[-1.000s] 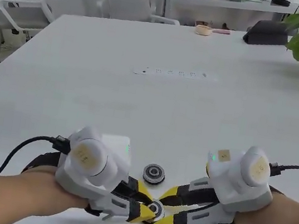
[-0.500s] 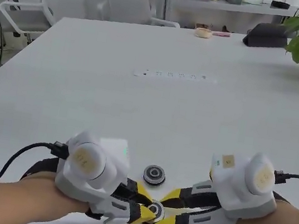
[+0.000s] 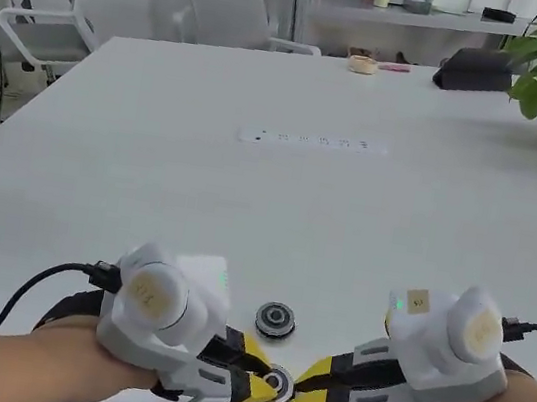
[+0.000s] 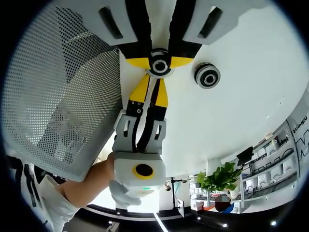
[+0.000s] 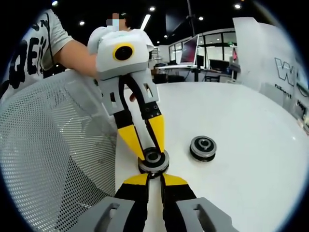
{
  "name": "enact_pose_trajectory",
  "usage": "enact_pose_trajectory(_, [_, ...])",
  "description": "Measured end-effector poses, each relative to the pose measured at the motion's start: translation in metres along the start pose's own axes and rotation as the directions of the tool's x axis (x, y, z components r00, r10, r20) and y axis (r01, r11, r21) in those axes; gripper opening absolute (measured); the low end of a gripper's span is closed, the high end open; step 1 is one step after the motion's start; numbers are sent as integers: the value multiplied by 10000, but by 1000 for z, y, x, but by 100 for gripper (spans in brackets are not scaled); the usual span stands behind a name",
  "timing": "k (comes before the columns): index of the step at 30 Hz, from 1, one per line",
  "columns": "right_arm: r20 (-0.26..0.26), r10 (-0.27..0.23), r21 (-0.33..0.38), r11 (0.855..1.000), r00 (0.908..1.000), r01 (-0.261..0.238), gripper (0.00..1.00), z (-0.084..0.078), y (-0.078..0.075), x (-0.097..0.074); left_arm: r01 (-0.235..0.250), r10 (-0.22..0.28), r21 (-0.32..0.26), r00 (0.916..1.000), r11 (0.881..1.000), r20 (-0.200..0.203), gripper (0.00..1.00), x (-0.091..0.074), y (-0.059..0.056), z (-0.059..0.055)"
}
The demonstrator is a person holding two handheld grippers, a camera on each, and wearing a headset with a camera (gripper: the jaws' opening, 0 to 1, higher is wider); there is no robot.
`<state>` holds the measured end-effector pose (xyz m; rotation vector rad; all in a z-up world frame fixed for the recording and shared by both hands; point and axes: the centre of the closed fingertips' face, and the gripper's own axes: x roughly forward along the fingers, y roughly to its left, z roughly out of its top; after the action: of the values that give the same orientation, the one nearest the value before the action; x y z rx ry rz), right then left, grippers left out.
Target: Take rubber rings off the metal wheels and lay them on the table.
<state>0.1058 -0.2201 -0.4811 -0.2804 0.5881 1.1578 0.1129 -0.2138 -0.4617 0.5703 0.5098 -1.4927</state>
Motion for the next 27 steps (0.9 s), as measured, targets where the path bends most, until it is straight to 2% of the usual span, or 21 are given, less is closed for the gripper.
enact_pose_trajectory(7, [-101,35,543,9985,9999,-29,1,-1,0,-1,-67,67,3,10000,10000,-43,7,0,0,0])
enact_pose_trajectory(12, [15,58,1375,9905,10000,-60,0,-1,-2,-3,-95,94,-11,9999,10000,-90,7,0,0,0])
enact_pose_trajectory(15, [178,126,2184,9757,9998,-162,0,0,-3,-5,-104,104,-2,9999,9999,-134,7,0,-1,0])
enact_pose_trajectory(16, [188,-51,2320,9727,9998,6,0,-1,-7,-6,-107,107,20,9998,9999,-155,7,1,-1,0])
enact_pose_trajectory(18, [506,73,3030,9527,9987,-224,0,1,-7,-8,-114,115,46,9997,9999,-207,7,1,-1,0])
enact_pose_trajectory(22, [662,101,3527,9352,9978,-329,0,1,-8,-10,-132,131,-13,9997,9999,-226,7,2,-1,1])
enact_pose_trajectory(23, [763,88,3749,9263,9970,-369,0,2,-8,-11,-149,148,-14,9996,9999,-237,7,2,-1,1])
enact_pose_trajectory(24, [1010,49,4139,9091,9949,-465,0,5,-9,-11,-164,164,2,9995,9999,-253,7,3,-1,1])
enact_pose_trajectory(25, [1141,55,4348,8988,9935,-549,0,7,-9,-12,-178,177,0,9995,9998,-264,7,3,-1,2])
enact_pose_trajectory(26, [1208,48,4521,8900,9927,-593,0,8,-10,-13,-194,194,-25,9994,9998,-276,7,4,-1,2])
enact_pose_trajectory(27, [1212,44,4532,8895,9926,-593,0,8,-10,-13,-212,211,-33,9994,9998,-282,7,4,-1,3])
